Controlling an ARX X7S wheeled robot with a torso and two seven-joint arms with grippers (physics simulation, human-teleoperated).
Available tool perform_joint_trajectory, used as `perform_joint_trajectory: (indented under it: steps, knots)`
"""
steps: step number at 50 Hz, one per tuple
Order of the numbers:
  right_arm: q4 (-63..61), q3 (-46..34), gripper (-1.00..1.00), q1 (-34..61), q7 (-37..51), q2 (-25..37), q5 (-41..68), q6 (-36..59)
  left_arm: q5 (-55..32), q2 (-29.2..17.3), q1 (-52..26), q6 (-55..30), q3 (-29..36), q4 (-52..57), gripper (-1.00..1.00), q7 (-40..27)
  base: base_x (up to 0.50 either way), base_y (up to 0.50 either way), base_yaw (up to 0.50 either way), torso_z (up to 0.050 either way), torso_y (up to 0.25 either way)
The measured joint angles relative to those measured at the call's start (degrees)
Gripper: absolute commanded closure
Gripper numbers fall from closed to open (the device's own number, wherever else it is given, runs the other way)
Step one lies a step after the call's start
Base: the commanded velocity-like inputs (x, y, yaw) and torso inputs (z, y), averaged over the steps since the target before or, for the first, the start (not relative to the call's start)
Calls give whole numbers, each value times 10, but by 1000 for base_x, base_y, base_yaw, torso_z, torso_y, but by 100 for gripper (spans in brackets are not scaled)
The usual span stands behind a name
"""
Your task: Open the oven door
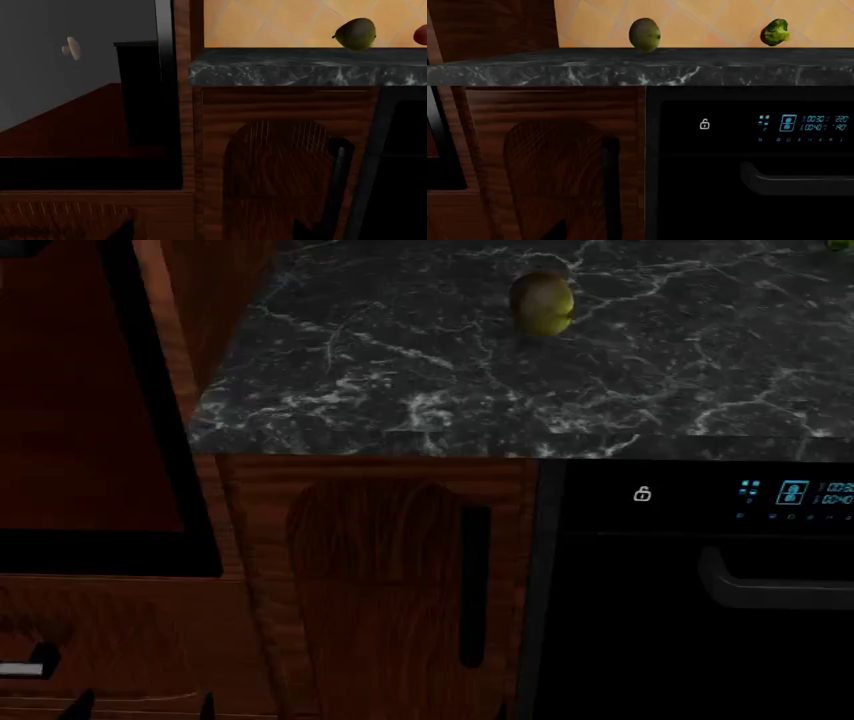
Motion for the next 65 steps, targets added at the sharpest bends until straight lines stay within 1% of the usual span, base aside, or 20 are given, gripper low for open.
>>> perform_joint_trajectory:
  steps: [17, 39, 49, 65]
  knots:
    - [10, -23, -100, 5, 25, 18, 20, -1, -24, -20, 4, -24, 27, 28, -100, -14, 0, 0, 0, 0, 0]
    - [11, -47, -100, 3, 52, 39, 44, -3, -55, -41, 4, -34, 55, 41, -100, -28, 0, 487, 0, 0, 0]
    - [6, -53, -100, 2, 59, 43, 58, 1, -66, -49, 4, -31, 62, 40, -100, -33, 0, 23, 0, 0, 0]
    - [1, -62, -100, 0, 73, 54, 73, 5, -85, -58, 4, -35, 74, 44, -100, -40, 398, 0, 0, 0, 0]
